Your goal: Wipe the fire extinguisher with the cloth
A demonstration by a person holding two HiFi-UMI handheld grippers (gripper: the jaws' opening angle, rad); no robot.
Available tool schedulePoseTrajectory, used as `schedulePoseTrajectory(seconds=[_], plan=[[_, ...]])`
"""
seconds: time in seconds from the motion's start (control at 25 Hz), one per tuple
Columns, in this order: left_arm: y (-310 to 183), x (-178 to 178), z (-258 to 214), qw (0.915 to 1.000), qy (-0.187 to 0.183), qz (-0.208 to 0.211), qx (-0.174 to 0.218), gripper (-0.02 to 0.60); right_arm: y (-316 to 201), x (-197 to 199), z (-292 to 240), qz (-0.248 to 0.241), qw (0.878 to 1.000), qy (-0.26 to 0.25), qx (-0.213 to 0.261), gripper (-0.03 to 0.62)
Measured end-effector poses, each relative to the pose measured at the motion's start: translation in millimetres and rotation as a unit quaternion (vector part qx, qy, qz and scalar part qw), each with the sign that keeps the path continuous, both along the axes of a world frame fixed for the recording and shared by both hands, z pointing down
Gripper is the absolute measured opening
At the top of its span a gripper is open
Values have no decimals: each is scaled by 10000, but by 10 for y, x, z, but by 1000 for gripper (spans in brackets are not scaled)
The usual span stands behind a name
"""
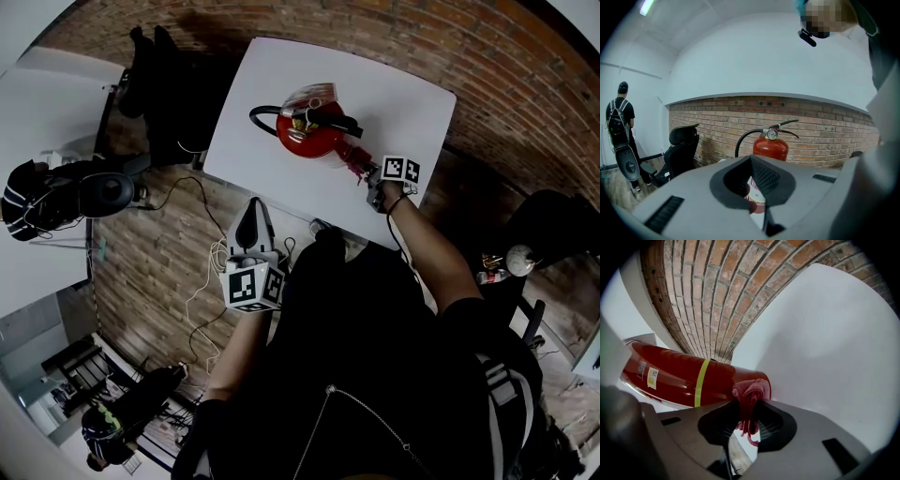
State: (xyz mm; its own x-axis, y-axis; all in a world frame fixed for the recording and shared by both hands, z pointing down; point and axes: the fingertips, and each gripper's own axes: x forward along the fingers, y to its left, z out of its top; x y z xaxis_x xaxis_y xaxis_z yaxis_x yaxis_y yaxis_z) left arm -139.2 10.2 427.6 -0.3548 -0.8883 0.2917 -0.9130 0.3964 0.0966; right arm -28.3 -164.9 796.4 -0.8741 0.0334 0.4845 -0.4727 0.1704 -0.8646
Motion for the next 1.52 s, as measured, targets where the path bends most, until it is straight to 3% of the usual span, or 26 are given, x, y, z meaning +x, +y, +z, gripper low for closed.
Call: schedulePoseTrajectory(seconds=[1.52], plan=[[-359,47,-72,9980,124,524,339,9,-9,17,-1239,48,9976,-674,157,101]])
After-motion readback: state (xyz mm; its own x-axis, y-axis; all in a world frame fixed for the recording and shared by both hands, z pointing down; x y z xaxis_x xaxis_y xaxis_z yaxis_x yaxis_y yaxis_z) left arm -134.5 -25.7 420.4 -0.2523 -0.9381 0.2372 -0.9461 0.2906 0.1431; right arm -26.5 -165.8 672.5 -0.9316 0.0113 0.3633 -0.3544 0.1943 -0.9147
